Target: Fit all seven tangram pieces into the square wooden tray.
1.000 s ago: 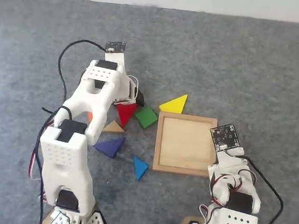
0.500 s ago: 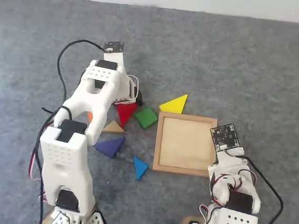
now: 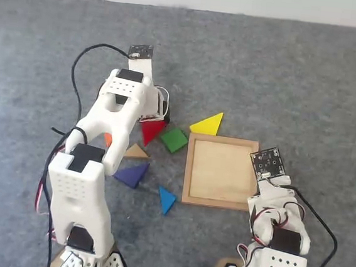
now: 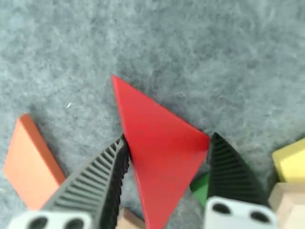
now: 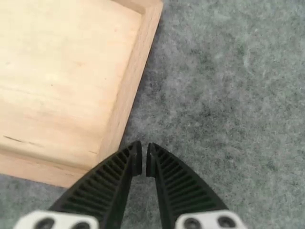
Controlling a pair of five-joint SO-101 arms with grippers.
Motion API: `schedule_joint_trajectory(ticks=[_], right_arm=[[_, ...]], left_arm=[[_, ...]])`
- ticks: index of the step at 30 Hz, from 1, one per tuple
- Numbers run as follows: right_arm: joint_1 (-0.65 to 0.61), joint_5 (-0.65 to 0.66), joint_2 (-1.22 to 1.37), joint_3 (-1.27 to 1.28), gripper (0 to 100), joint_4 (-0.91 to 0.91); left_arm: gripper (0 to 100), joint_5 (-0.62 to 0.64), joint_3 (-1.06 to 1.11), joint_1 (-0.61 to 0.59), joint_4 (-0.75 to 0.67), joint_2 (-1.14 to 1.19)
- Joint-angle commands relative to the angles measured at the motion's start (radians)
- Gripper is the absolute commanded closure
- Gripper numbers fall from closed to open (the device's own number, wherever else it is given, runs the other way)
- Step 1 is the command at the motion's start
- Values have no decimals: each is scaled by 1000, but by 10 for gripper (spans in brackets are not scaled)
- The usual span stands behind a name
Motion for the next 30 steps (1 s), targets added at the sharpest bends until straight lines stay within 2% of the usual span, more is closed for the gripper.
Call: schedule_joint_trajectory(ticks=[1,4,9,16,22,27,30], right_arm=[[1,-3,-10,17,959,-19],[1,-3,-10,17,959,-19],[1,-3,-10,17,959,-19],[1,-3,-10,17,959,-19],[1,-3,-10,17,959,-19],[1,-3,-10,17,959,-19],[1,-3,-10,17,959,-19]], left_arm=[[778,-21,-25,26,26,-11],[773,-34,-48,26,55,0],[666,-75,-58,26,100,-11],[666,-101,-81,26,121,2],[666,-25,-113,25,87,78],[667,-21,-226,28,150,152],[715,-25,-249,28,175,170]])
